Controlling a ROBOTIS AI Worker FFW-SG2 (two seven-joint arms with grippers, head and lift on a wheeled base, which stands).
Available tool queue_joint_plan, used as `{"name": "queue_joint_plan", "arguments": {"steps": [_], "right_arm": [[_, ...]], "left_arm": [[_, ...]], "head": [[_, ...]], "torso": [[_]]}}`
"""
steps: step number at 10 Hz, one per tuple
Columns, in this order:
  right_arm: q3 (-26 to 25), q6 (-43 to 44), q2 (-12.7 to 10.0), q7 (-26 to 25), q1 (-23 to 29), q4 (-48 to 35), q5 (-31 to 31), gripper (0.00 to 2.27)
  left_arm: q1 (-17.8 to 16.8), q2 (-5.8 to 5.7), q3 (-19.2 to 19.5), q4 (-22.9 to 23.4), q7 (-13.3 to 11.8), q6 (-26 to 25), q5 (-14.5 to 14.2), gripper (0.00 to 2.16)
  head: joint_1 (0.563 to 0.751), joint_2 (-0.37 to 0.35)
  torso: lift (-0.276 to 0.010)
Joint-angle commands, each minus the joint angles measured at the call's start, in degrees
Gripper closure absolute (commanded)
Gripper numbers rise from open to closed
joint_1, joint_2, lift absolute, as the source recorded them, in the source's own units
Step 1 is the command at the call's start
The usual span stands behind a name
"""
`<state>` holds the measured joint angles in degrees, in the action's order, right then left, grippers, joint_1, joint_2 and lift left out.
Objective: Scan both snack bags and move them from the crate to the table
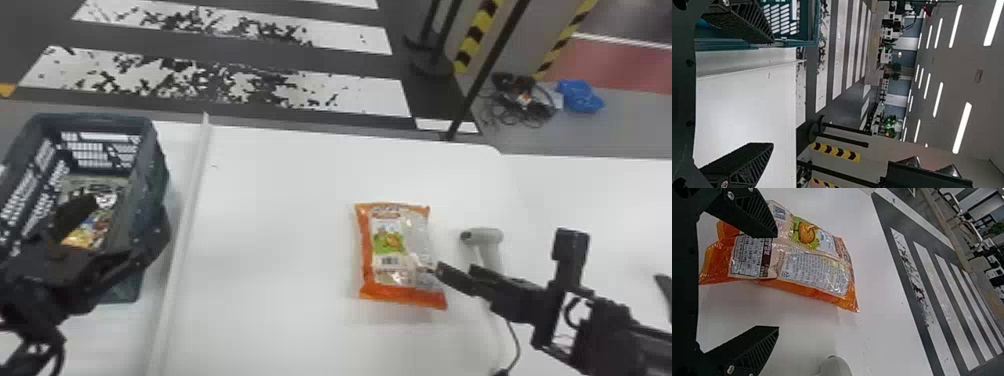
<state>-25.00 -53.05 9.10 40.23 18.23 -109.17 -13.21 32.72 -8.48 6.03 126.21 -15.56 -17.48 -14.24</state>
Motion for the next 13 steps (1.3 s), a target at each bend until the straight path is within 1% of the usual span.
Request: {"name": "queue_joint_plan", "arguments": {"steps": [1, 2, 3, 5, 6, 7, 8, 11, 12, 13], "right_arm": [[1.2, -1.4, 0.5, 2.7, -0.8, 1.1, 2.2, 0.10], [2.7, -1.4, 1.0, 5.7, -1.3, 1.9, 4.6, 0.10], [4.2, -1.2, 1.4, 7.2, -1.8, 2.5, 6.6, 0.10], [6.6, -1.2, 1.8, 8.2, -3.1, 4.5, 8.4, 0.10], [7.7, -1.2, 2.1, 8.2, -4.0, 6.1, 9.5, 0.17], [8.8, -0.7, 2.7, 9.1, -4.3, 6.9, 10.3, 0.88], [9.3, -0.7, 2.4, 8.7, -4.3, 6.9, 11.8, 2.27], [7.5, 2.6, 2.5, 11.4, -3.7, 6.9, 11.2, 2.26], [5.8, 3.7, 2.4, 12.7, -3.1, 6.4, 9.3, 2.26], [2.8, 4.2, 2.2, 13.9, -2.3, 5.4, 5.3, 2.26]], "left_arm": [[0.1, -0.14, 0.0, 0.0, 0.0, -0.1, 0.0, 0.06], [0.1, -0.14, 0.0, 0.1, 0.0, 0.1, 0.0, 0.06], [0.1, -0.14, 0.0, 0.1, 0.0, 0.1, 0.0, 0.06], [0.3, -0.22, 0.0, 0.3, 0.0, 0.1, -0.1, 0.06], [0.5, -0.31, 0.2, 0.4, 0.0, 0.1, -0.1, 0.06], [0.5, -0.31, 0.2, 0.5, 0.0, 0.1, 0.0, 0.06], [0.6, -0.31, 0.3, 0.5, 0.0, 0.1, -0.1, 0.06], [0.6, -0.22, 0.3, 0.4, 0.0, 0.1, -0.1, 0.06], [0.6, -0.05, 0.3, 0.4, 0.0, 0.1, -0.1, 0.06], [0.7, -0.05, 0.4, 0.4, 0.0, 0.1, -0.1, 0.06]], "head": [[0.695, -0.155], [0.695, -0.142], [0.695, -0.134], [0.695, -0.110], [0.695, -0.105], [0.695, -0.099], [0.695, -0.092], [0.695, -0.087], [0.695, -0.089], [0.695, -0.093]], "torso": [[-0.088], [-0.088], [-0.088], [-0.088], [-0.088], [-0.088], [-0.088], [-0.088], [-0.088], [-0.088]]}}
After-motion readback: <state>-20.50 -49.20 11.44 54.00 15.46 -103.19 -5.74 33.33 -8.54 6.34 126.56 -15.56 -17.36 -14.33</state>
